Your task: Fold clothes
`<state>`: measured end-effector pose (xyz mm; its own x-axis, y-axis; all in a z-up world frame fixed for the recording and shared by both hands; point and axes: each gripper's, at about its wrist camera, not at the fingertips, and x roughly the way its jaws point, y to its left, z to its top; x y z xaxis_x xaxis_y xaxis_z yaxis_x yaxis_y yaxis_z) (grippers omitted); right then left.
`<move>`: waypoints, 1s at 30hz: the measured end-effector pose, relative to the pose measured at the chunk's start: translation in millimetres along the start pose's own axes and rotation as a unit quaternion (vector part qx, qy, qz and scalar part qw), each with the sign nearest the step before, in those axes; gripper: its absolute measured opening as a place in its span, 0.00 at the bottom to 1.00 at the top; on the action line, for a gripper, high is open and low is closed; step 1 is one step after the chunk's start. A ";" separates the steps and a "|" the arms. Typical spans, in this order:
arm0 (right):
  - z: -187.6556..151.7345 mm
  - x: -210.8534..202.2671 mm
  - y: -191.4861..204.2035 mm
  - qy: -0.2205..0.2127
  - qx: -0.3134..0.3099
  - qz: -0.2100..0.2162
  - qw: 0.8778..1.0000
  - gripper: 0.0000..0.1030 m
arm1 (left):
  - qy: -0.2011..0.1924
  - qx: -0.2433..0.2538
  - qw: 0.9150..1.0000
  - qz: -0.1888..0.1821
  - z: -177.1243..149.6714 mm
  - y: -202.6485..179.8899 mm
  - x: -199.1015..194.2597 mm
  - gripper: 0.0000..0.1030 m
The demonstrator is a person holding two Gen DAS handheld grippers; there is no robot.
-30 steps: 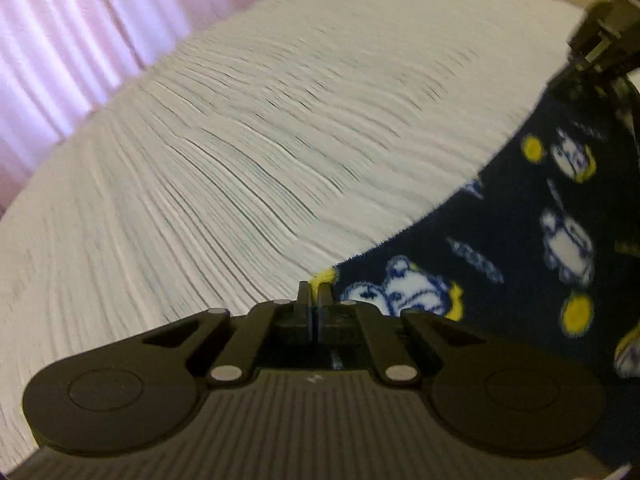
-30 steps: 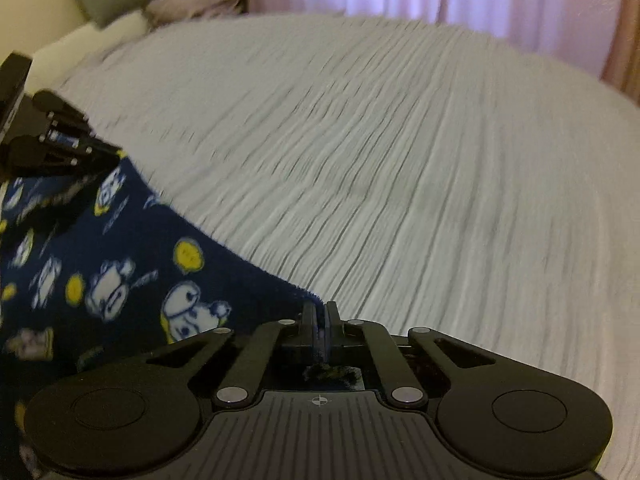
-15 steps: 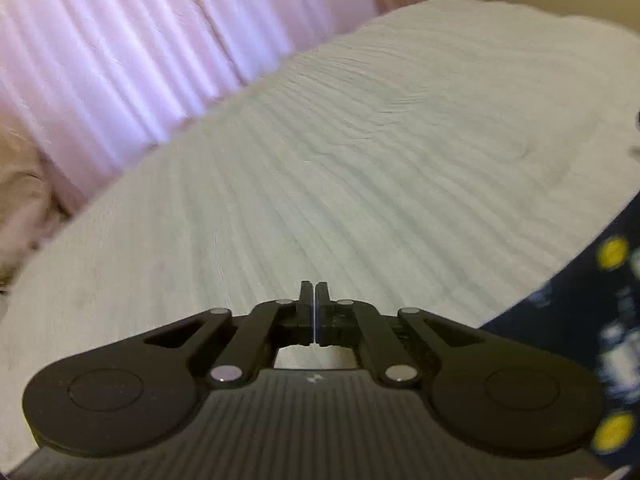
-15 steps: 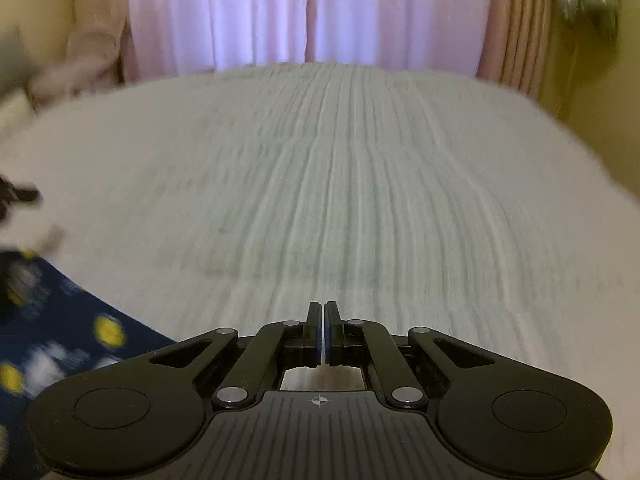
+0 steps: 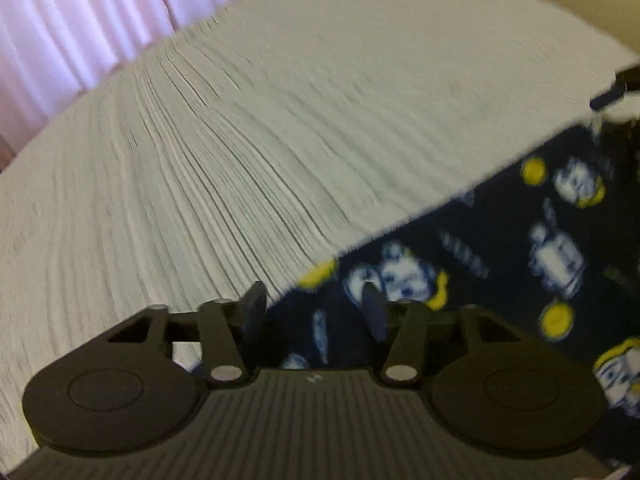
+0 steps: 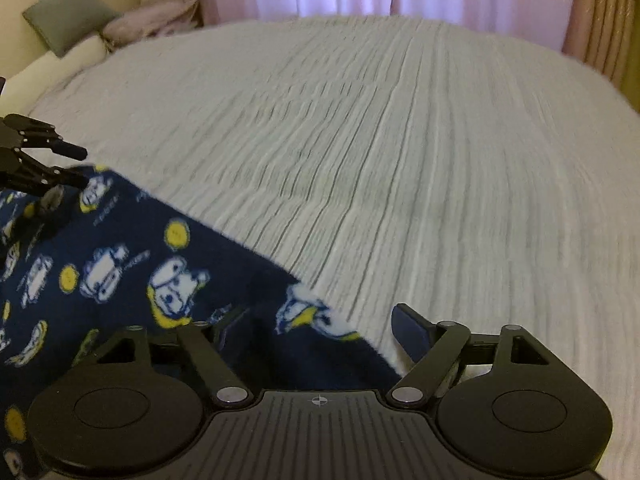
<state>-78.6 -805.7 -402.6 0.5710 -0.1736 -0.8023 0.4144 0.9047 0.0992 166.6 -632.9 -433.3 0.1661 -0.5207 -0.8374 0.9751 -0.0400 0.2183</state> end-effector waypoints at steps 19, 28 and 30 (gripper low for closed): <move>-23.8 -52.8 -18.8 -0.068 0.105 -0.086 0.988 0.74 | -0.045 -0.105 0.991 0.076 -43.9 9.3 -60.5 0.31; -127.4 -146.2 -25.1 -0.030 0.271 -0.120 0.955 0.74 | 0.050 -0.337 0.927 0.156 -205.9 67.0 -133.6 0.31; -146.3 -165.1 -22.2 -0.026 0.303 -0.133 0.943 0.74 | 0.058 -0.408 0.893 0.179 -242.4 87.1 -151.3 0.33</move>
<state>-285.8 -740.2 -358.5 0.4167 -0.3958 -0.8184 0.8683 0.4398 0.2294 262.1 -350.9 -409.0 0.4572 -0.2809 -0.8438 0.6303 0.7717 0.0846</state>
